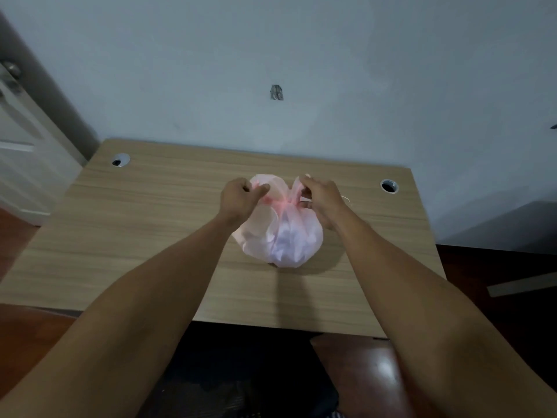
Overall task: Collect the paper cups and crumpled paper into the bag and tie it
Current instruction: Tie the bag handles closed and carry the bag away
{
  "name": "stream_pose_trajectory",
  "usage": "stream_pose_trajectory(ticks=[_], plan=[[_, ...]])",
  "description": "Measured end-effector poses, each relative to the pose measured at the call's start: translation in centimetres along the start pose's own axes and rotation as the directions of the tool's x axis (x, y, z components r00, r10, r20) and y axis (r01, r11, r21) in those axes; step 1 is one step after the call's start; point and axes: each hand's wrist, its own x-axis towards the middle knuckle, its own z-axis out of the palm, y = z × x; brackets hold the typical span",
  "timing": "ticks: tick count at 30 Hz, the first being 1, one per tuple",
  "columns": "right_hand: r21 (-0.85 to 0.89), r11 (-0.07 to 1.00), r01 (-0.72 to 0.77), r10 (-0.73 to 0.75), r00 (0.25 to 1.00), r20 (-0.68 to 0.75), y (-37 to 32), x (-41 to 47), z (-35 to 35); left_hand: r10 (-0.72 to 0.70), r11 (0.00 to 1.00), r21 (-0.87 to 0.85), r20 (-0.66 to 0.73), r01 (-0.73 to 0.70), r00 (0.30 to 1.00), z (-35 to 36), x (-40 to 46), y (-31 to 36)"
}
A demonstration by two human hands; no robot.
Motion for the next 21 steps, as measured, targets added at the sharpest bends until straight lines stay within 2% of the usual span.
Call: stream_pose_trajectory(ticks=[1, 4, 7, 10, 13, 16, 17, 19, 21], plan=[[0.034, 0.999, -0.007, 0.006, 1.0, 0.019, -0.2, 0.1, 0.4, 0.017, 0.999, -0.048, 0.015, -0.016, 1.0, 0.3, -0.1, 0.4], [0.108, 0.994, -0.018, 0.023, 0.999, -0.041, 0.0, 0.4, 1.0, 0.027, 0.96, -0.279, 0.118, 0.007, 0.993, 1.0, -0.7, 2.0], [0.098, 0.995, -0.019, 0.023, 0.999, -0.037, 0.6, 0.5, 1.1, -0.007, 0.838, -0.533, 0.203, 0.117, 0.979, 1.7, -0.9, 2.9], [0.066, 0.998, -0.006, 0.014, 0.993, -0.118, 1.3, 0.9, 1.2, -0.054, 0.756, -0.614, 0.288, 0.227, 0.956, 2.5, -0.8, 2.9], [0.137, 0.99, -0.046, 0.068, 0.984, -0.163, 1.6, 0.9, 1.2, -0.056, 0.66, -0.679, 0.383, 0.322, 0.922, 2.5, -0.6, 3.0], [0.216, 0.972, -0.09, 0.123, 0.982, -0.145, 1.8, 0.4, 1.0, -0.16, 0.443, -0.757, 0.46, 0.48, 0.873, 2.1, -0.5, 3.5], [0.228, 0.97, -0.089, 0.125, 0.981, -0.147, 1.8, 0.3, 1.0, -0.172, 0.411, -0.762, 0.475, 0.501, 0.863, 2.1, -0.6, 3.5], [0.248, 0.965, -0.087, 0.125, 0.982, -0.144, 1.8, 0.1, 1.0, -0.161, 0.427, -0.742, 0.501, 0.517, 0.851, 2.3, -0.6, 3.4], [0.256, 0.962, -0.096, 0.135, 0.981, -0.14, 1.8, 0.0, 1.0, -0.114, 0.516, -0.696, 0.522, 0.5, 0.845, 2.5, -0.6, 3.0]])
